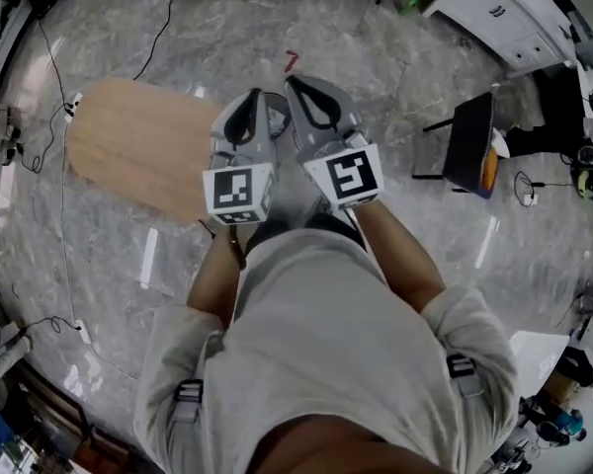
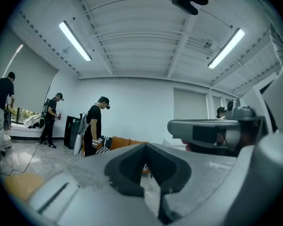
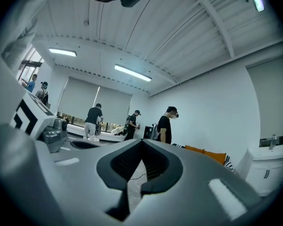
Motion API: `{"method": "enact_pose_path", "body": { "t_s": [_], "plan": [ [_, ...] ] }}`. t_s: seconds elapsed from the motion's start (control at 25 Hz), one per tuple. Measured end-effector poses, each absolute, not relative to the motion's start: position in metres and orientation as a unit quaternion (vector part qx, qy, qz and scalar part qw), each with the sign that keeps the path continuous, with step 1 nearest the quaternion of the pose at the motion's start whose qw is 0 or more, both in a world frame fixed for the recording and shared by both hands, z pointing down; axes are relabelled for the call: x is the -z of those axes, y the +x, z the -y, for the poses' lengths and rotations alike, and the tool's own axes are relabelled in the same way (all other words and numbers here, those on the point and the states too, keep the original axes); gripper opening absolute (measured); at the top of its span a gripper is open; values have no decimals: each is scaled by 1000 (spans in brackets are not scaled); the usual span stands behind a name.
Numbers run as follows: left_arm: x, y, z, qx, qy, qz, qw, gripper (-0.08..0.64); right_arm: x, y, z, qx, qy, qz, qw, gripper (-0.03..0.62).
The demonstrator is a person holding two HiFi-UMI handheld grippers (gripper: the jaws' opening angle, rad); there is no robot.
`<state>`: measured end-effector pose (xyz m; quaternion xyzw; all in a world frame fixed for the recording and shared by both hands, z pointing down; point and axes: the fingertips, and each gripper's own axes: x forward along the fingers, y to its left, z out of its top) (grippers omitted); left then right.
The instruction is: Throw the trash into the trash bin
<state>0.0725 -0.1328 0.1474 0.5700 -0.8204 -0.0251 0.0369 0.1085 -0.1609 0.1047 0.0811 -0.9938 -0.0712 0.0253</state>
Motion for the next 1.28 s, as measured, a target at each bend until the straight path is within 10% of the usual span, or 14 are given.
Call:
{"method": "enact_pose_path", "body": {
  "t_s": [1.28],
  "plan": [
    [-137, 168, 184, 38, 596, 800, 51, 18, -92, 211, 221, 54, 142, 988, -4, 6]
  ]
}}
